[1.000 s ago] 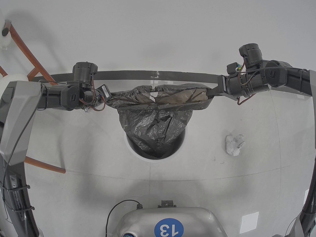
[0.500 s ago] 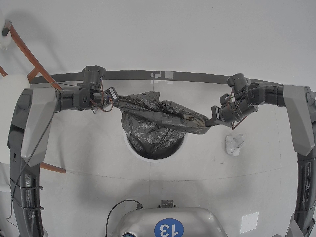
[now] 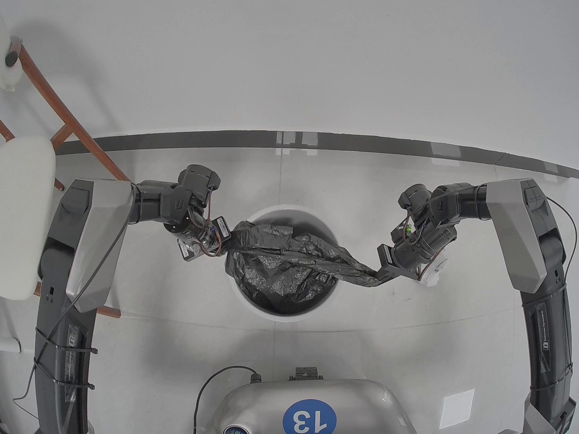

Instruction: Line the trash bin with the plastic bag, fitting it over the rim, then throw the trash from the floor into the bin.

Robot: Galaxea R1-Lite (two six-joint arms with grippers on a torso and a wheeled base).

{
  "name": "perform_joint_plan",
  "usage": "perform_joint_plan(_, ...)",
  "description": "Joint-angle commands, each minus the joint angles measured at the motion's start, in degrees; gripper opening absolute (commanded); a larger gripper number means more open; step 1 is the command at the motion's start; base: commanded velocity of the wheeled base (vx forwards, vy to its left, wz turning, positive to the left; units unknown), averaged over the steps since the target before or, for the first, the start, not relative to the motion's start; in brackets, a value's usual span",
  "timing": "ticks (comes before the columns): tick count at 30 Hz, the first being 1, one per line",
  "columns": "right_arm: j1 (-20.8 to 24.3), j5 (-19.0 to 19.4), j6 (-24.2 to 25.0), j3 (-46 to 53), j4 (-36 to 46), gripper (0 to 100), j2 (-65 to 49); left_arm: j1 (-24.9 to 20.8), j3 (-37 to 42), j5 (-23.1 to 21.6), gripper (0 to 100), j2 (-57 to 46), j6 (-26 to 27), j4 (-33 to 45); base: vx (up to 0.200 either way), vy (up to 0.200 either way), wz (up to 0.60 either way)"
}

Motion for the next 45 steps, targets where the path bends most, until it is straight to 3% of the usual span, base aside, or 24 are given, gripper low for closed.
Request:
perform_joint_plan(1,0.5,-0.5,0.0,0.1,1.0,0,1.2,0.0,0.1,0.4,0,1.7,-1.3,1.9,0.000,0.000,0.00)
perform_joint_plan(6,0.5,-0.5,0.0,0.1,1.2,0,1.3,-0.1,0.1,0.6,0,2.4,-4.2,2.3,0.000,0.000,0.00)
perform_joint_plan(12,0.9,-0.5,-1.4,0.1,5.0,0,-0.6,-1.2,0.1,1.0,0,1.1,-2.3,6.2,0.000,0.000,0.00)
perform_joint_plan(16,1.1,-0.5,-2.6,0.1,8.5,0,-1.3,-1.6,0.1,0.7,0,0.2,4.7,10.9,0.000,0.000,0.00)
perform_joint_plan(19,1.3,-0.5,-3.4,0.1,11.3,0,-1.3,-2.2,0.1,-2.5,0,0.3,8.8,13.8,0.000,0.000,0.00)
perform_joint_plan(22,1.4,-0.5,-4.6,0.1,14.7,0,-1.5,-3.0,0.1,-5.2,0,0.5,10.2,18.0,0.000,0.000,0.00)
perform_joint_plan(30,1.3,-0.6,-9.1,0.1,25.6,0,-3.5,-4.4,0.1,-4.8,0,1.4,17.1,31.5,0.000,0.000,0.00)
perform_joint_plan(35,1.3,-0.6,-9.0,0.1,25.8,0,-4.0,-4.8,0.1,-4.6,0,2.4,17.1,29.7,0.000,0.000,0.00)
perform_joint_plan(41,1.4,-0.6,-9.1,0.1,25.9,0,-4.2,-4.9,0.1,0.5,0,4.1,16.8,24.3,0.000,0.000,0.00)
perform_joint_plan(45,1.4,-0.6,-9.2,0.1,25.7,0,-4.2,-5.2,0.1,1.2,0,4.2,16.9,23.2,0.000,0.000,0.00)
